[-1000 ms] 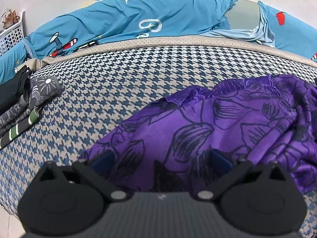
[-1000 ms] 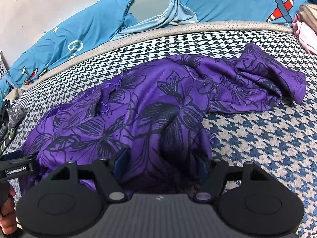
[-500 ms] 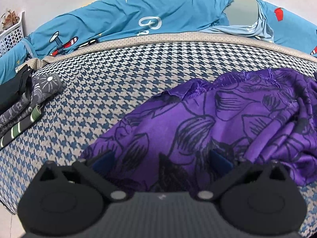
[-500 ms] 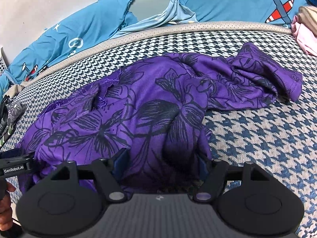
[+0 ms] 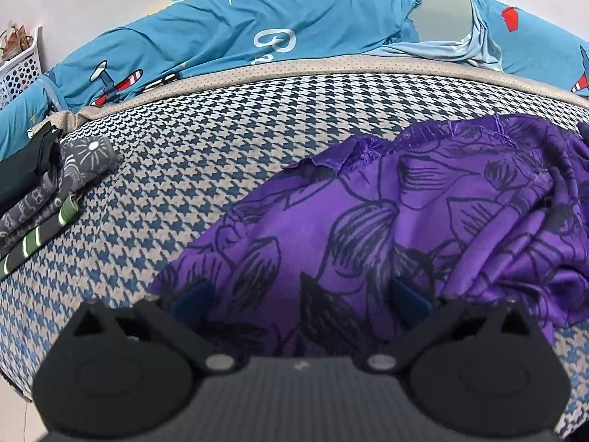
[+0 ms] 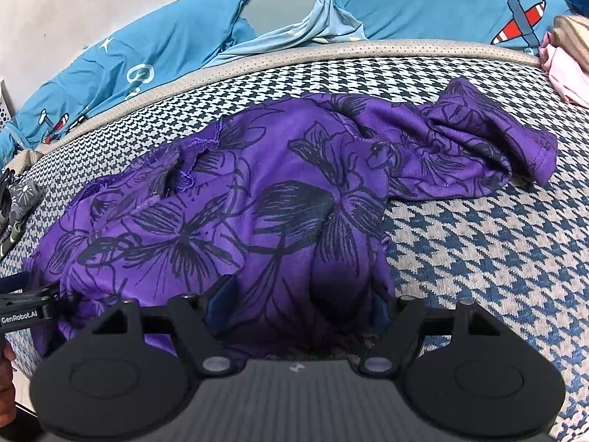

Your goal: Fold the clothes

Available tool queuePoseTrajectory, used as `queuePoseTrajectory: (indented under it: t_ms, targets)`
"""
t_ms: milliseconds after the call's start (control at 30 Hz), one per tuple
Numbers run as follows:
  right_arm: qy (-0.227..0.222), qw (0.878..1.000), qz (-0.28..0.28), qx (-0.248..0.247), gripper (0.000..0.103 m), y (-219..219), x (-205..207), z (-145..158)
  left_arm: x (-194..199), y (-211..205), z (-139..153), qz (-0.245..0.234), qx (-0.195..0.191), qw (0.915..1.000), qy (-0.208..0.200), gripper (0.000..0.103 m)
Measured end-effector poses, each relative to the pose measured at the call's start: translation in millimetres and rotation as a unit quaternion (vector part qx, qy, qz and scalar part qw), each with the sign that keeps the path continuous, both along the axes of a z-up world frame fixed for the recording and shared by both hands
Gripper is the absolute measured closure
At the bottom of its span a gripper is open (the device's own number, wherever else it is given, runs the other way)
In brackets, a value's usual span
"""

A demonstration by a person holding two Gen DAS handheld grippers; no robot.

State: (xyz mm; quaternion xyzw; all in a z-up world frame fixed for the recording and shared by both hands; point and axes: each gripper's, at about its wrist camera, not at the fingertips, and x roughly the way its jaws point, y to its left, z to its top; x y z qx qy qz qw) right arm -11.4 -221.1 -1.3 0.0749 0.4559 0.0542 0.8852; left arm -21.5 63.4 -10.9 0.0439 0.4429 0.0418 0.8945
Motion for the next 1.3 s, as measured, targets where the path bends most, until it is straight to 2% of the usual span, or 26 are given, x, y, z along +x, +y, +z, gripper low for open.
queuePoseTrajectory:
  t_ms: [267,500,667,933,1100,1300]
  targets:
    - [-0.005,1.000,0.016,-0.001,0.030,-4.1,-5.0,3.7,-4.9,2.1,-1.3,-0.014,-0.001,0.9999,0.009,0.000]
    - [-0.054,0.998,0.004,0.028,0.030,-21.8,-16.2,25.8,-10.2,6.2,2.2,-0.033,-0.004,0.9994,0.009,0.000]
    - [-0.088,0.995,-0.009,0.049,0.030,-23.6,-15.4,37.8,-11.7,8.8,15.9,-0.037,-0.021,0.9989,-0.018,0.000]
    - [-0.115,0.992,0.026,0.036,0.030,0.7,9.7,42.8,0.9,5.8,32.7,-0.029,-0.046,0.9963,-0.067,0.000]
    - [-0.138,0.989,0.045,0.034,0.030,15.1,31.8,45.4,19.4,0.3,30.9,-0.028,-0.058,0.9957,-0.067,0.000]
    - [-0.136,0.989,0.057,0.021,0.030,28.8,64.9,39.0,39.7,-5.4,22.7,-0.033,-0.053,0.9962,-0.062,0.000]
